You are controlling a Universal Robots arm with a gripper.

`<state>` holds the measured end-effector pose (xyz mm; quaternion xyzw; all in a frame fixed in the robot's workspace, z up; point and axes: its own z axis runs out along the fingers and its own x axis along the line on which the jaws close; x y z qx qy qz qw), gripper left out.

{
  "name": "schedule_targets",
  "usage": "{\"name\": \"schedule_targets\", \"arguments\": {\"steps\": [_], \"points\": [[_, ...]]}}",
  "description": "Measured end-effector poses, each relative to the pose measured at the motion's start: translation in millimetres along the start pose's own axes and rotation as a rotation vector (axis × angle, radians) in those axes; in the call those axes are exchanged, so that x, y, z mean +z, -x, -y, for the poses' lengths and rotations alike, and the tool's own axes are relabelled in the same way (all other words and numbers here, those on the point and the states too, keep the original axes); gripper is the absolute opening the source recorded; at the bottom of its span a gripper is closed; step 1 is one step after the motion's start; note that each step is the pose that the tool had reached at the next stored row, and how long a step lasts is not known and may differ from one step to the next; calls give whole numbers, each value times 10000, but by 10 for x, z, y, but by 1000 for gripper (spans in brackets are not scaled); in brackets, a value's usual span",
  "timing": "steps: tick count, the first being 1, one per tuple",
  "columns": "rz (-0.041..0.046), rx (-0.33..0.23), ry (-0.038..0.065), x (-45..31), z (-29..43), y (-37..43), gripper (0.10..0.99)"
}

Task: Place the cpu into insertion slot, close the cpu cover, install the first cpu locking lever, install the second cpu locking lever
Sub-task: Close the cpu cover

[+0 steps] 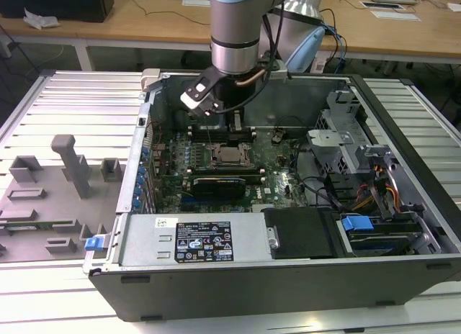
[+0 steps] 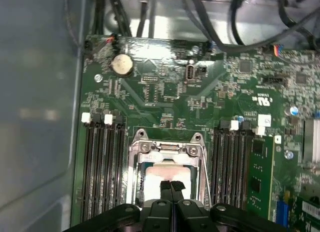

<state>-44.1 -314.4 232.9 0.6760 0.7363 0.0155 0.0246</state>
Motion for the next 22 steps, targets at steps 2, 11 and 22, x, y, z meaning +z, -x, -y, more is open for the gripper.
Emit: {"name": "schedule_targets", "arguments": {"steps": [2, 11, 22], "points": [[-1, -372, 4, 0, 0, 0, 106], [-8, -2219, 24, 0, 0, 0, 106], [-10, -4410, 45, 0, 0, 1, 106]]}}
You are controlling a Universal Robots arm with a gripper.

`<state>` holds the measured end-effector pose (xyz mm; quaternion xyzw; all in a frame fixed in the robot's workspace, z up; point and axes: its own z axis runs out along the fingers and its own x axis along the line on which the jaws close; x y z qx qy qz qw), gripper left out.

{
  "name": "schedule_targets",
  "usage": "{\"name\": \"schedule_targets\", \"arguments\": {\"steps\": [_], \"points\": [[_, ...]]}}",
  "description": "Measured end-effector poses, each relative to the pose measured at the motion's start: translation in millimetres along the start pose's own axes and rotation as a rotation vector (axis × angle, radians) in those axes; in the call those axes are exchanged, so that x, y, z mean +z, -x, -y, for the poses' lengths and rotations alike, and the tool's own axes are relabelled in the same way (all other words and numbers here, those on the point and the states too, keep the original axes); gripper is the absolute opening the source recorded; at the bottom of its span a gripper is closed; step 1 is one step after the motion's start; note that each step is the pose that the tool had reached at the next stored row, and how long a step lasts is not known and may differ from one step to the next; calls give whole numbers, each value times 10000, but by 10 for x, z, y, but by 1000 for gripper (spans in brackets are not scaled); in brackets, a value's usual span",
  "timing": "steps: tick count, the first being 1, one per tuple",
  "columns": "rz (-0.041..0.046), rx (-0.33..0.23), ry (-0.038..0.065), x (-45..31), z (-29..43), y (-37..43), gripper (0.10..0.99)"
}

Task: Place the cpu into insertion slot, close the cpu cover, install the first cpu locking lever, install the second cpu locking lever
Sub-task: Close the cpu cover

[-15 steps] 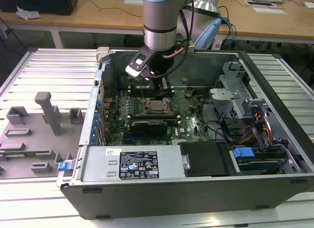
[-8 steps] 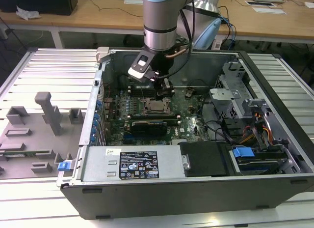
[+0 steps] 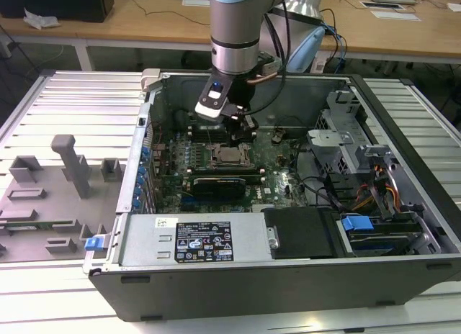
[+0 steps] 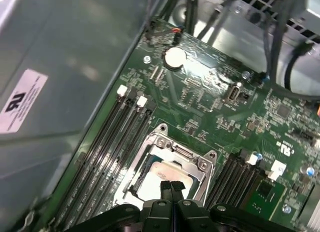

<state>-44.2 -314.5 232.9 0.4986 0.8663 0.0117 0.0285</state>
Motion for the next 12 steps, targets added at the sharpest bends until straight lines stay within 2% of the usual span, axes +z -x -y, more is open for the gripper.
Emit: {"name": "schedule_targets", "arguments": {"steps": [4, 12], "points": [[13, -720, -1, 0, -1, 0, 106], [-37, -2526, 51, 3, 0, 0, 106]]}}
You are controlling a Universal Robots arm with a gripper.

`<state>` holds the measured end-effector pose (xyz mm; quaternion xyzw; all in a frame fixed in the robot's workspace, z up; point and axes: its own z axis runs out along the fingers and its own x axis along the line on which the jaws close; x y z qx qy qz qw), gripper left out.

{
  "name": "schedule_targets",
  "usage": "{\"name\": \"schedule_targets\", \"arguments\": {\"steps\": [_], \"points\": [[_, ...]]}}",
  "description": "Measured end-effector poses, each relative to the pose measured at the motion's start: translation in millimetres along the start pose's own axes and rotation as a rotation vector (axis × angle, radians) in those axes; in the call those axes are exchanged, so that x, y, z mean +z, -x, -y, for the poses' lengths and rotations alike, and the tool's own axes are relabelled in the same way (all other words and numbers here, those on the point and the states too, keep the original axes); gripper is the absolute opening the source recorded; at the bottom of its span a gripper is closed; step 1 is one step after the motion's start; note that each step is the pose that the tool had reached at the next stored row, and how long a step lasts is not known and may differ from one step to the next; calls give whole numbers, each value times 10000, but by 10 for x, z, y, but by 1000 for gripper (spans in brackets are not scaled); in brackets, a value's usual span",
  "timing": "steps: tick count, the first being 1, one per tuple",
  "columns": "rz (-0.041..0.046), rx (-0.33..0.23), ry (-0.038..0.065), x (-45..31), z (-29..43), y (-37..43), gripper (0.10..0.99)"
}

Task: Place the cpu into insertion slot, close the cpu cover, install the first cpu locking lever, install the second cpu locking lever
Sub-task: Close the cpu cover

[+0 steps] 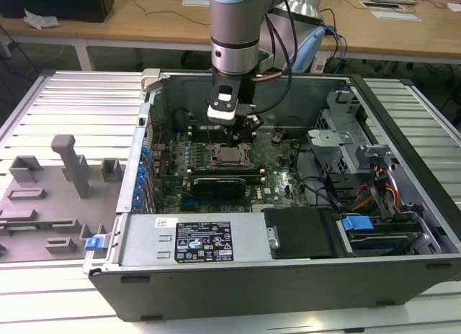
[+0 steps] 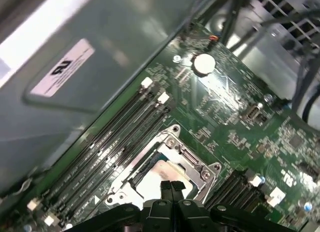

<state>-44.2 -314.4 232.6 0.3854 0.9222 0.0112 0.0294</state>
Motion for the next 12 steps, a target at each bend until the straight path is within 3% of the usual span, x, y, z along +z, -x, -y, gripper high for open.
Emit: {"name": "schedule_targets", "arguments": {"steps": [6, 9, 12], "points": [[-56, -1463, 60, 1, 0, 0, 106], [-94, -2633, 99, 2, 0, 0, 106], [-109, -3184, 115, 2, 0, 0, 106]]}}
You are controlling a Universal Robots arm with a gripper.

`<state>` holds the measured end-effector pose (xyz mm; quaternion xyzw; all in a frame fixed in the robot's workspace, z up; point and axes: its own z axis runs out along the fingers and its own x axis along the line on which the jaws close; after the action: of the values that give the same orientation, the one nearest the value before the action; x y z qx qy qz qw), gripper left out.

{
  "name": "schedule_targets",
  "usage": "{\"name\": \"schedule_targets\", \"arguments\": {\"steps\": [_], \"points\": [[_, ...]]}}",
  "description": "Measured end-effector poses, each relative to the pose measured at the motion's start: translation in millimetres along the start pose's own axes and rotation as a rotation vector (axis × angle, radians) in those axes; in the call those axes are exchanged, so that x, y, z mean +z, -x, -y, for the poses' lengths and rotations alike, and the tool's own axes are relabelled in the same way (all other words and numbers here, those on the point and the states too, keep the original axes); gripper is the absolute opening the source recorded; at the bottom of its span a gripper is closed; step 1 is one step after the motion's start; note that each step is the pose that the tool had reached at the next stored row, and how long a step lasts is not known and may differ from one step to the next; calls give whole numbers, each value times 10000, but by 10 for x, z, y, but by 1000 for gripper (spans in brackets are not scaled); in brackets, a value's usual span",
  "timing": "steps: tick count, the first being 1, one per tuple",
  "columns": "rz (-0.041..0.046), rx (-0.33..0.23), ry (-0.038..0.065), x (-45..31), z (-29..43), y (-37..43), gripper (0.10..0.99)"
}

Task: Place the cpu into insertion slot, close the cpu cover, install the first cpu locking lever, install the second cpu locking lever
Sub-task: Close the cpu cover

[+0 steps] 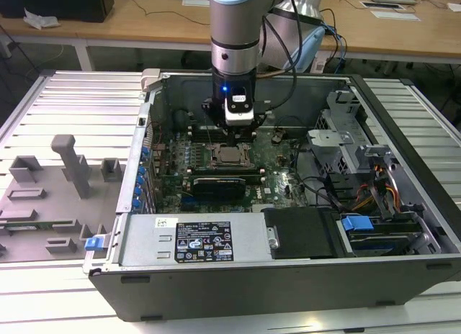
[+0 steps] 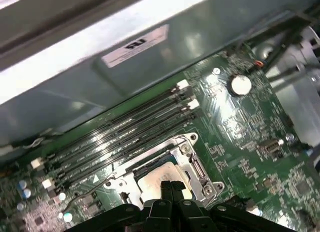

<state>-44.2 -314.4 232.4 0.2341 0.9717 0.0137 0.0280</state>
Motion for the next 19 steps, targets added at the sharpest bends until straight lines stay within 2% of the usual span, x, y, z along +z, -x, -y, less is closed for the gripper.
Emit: {"name": "schedule_targets", "arguments": {"steps": [2, 5, 9, 13, 16, 19], "points": [[-10, -376, 8, 0, 0, 0, 106], [-39, -1461, 33, 0, 0, 0, 106], [-65, -2387, 56, 1, 0, 0, 106], [-107, -3972, 92, 3, 0, 0, 106], [-121, -4759, 77, 5, 1, 0, 106], [-124, -4933, 78, 7, 27, 1, 106]]}}
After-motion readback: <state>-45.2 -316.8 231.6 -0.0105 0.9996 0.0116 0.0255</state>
